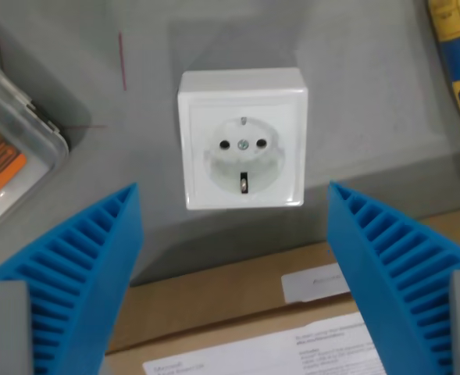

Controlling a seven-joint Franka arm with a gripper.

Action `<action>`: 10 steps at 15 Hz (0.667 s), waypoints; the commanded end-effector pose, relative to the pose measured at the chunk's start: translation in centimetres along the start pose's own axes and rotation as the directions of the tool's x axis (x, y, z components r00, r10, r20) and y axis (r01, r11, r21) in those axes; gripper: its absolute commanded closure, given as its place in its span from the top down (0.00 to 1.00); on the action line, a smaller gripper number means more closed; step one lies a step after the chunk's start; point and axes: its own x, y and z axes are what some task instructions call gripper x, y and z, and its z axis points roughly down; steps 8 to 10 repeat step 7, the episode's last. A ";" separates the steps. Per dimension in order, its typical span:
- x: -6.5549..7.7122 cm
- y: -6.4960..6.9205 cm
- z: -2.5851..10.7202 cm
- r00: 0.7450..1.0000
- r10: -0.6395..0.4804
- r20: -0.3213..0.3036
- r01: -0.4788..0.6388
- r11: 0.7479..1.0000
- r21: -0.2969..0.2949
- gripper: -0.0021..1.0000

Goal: Move above the white socket

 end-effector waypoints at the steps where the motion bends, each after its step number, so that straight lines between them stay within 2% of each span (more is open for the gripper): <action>1: 0.9 0.7 0.3 1.000 -0.011 0.014 0.011 1.000 0.014 1.00; 10: 1.0 0.9 0.6 1.000 -0.011 0.006 0.011 1.000 0.017 1.00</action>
